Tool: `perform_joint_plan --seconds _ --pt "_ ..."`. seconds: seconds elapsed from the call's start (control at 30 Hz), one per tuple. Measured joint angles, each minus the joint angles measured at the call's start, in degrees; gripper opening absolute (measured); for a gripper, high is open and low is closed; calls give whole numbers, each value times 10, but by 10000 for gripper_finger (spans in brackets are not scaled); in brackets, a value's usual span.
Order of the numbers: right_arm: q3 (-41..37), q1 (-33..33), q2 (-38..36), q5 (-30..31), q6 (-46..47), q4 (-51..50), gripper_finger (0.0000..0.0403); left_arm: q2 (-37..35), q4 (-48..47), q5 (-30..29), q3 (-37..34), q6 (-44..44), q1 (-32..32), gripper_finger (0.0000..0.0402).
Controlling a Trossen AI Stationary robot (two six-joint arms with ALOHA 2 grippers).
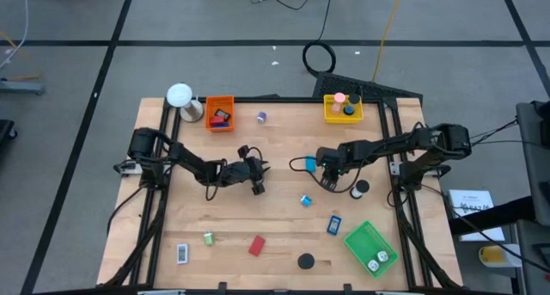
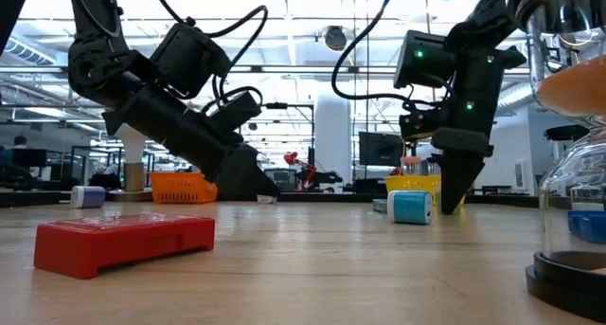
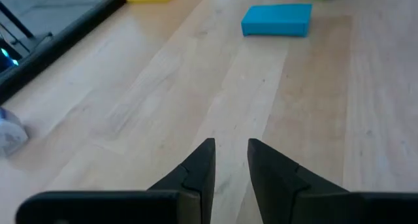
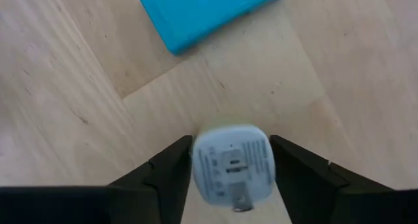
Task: Pick & Place Office items
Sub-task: Put the top green charger adapter into the green bin
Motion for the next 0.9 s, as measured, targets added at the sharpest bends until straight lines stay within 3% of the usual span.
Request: perform_joint_plan --seconds 0.33,0.67,0.9 --pt "65 -1 0 0 1 -79 239 0 22 -1 -16 5 0 92" --pt "71 0 0 -2 -91 -89 218 0 22 -1 -16 7 0 92" --pt "56 0 0 -3 -97 -89 202 0 22 -2 -16 7 0 92"
